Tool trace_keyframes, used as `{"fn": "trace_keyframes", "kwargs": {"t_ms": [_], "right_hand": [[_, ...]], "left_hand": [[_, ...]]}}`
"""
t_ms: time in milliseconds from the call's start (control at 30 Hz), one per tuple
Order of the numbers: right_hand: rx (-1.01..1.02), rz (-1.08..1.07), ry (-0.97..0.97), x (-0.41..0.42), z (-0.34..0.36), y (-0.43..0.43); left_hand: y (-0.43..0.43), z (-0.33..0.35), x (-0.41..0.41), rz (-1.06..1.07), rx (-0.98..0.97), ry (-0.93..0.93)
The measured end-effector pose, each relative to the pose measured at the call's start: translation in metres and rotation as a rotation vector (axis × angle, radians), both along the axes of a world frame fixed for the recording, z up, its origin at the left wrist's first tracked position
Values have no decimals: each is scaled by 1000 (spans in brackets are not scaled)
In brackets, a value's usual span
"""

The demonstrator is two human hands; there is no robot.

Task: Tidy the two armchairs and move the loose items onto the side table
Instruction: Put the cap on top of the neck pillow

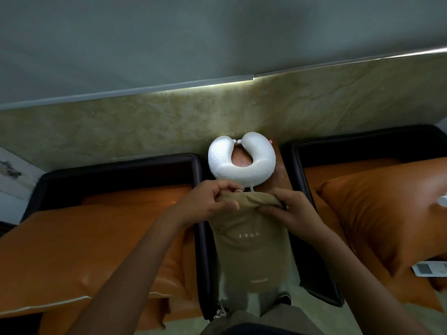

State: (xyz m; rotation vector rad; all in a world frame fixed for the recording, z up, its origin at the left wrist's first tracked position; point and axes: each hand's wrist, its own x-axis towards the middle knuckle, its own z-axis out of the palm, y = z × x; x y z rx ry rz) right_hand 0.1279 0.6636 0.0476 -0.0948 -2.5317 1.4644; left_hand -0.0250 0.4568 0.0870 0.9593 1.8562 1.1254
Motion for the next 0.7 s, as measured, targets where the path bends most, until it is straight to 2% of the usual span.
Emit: {"fn": "trace_keyframes", "kwargs": {"t_ms": [67,133,300,400,500,700], "right_hand": [[-54,-36,1,-5,2,-5],[-97,-96,20,-6,2,-5],[-141,-176,10,-12,-1,-8],[-219,-234,34,-23,-16,-4],[-293,-303,25,-41,-28,15],[-335,-235,-51,-85,-57,65]], "left_hand": [[-8,-8,-12,-57,-51,-56],[-17,-24,-22,-40,-1,-123],[-15,-66,-15,339,282,-376],[5,-77,-13,514,351,-379],[22,-86,-26,559,342,-379],[74,-98,-64,671,254,-291]]}}
